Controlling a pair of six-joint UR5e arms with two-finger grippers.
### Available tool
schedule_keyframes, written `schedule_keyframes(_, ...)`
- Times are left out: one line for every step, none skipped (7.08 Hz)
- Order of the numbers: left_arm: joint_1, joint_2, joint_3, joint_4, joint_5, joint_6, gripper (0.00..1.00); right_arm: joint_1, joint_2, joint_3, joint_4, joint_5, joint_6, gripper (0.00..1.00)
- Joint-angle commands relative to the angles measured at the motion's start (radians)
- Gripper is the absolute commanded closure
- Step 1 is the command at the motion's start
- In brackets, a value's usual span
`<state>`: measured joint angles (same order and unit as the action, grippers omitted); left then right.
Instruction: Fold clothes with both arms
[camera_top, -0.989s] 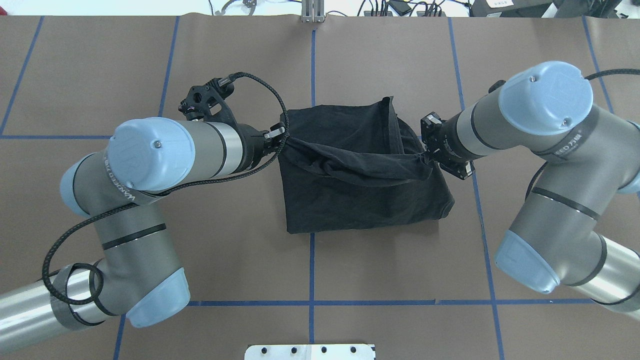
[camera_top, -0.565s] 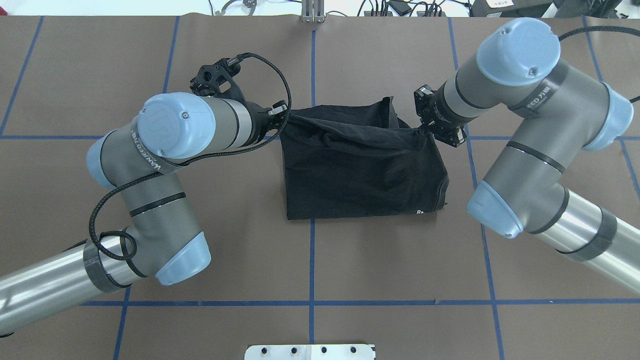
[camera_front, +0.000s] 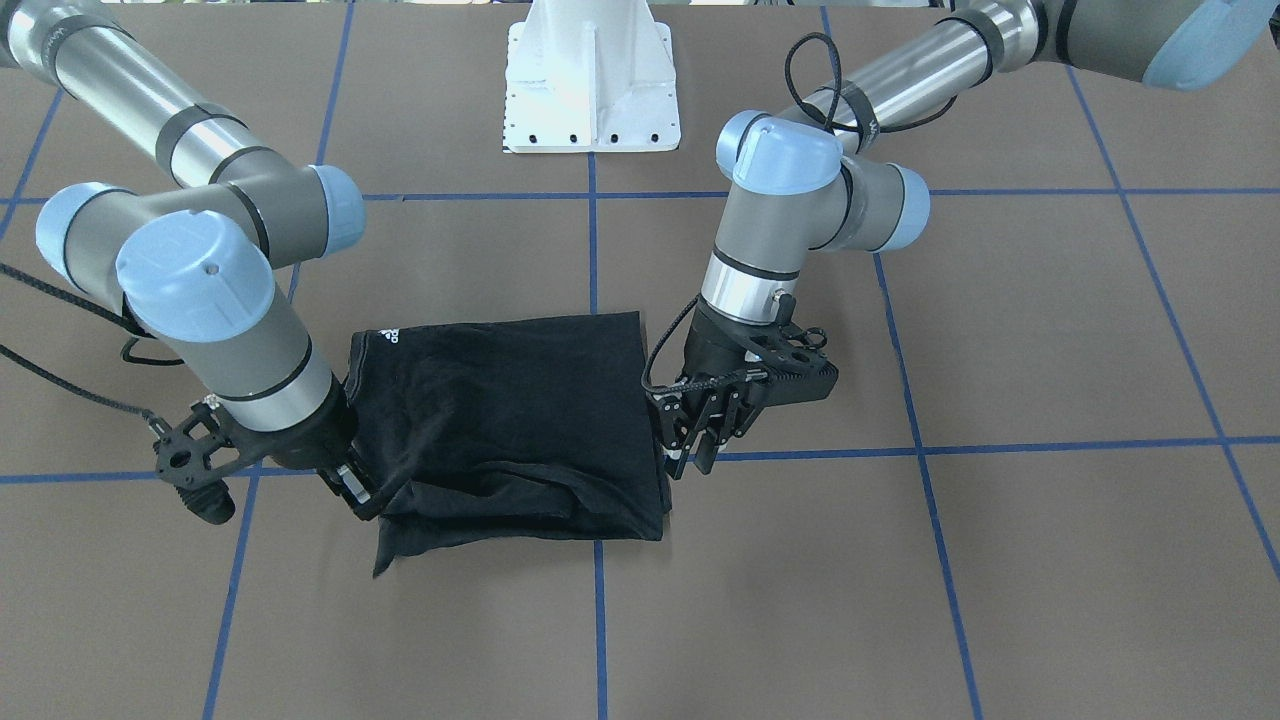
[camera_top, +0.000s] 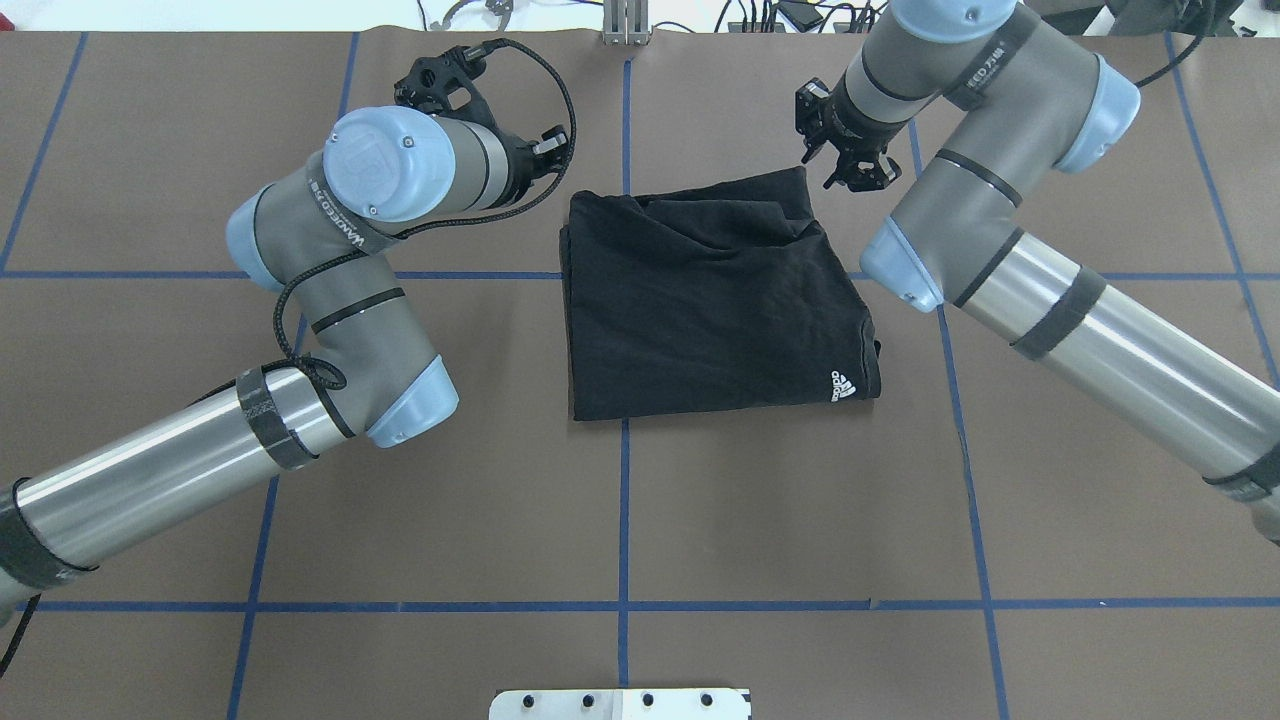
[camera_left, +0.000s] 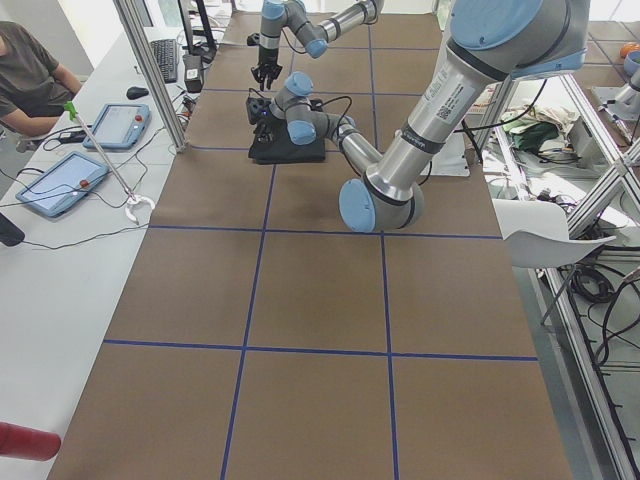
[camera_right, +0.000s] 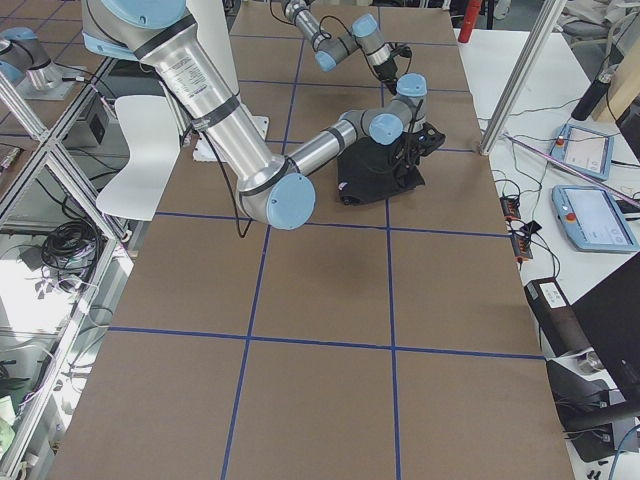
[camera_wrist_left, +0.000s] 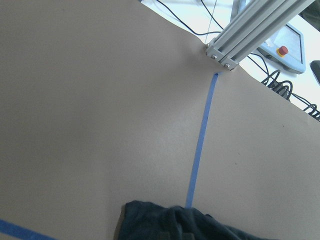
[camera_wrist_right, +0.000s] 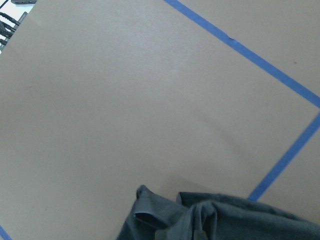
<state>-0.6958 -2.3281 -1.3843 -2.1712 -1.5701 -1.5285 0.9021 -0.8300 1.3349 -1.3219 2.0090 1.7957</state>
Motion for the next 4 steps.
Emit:
schedule_keyframes(-0.033, -0.014, 0.042, -0.033, -0.004, 0.059, 0.00, 0.046, 0.092, -0.091, 0.021, 0.040, -0.047, 0.00)
schedule_keyframes(-0.033, -0.014, 0.036, -0.033, -0.007, 0.059, 0.00, 0.047, 0.083, -0.091, 0.023, 0.042, -0.050, 0.00)
schedule_keyframes(-0.045, -0.013, 0.010, -0.024, -0.055, 0.095, 0.00, 0.052, 0.050, -0.076, 0.027, 0.050, -0.055, 0.00)
schedule_keyframes(-0.062, 0.007, -0.049, -0.010, -0.109, 0.181, 0.00, 0.069, -0.022, -0.013, 0.026, 0.051, -0.135, 0.00)
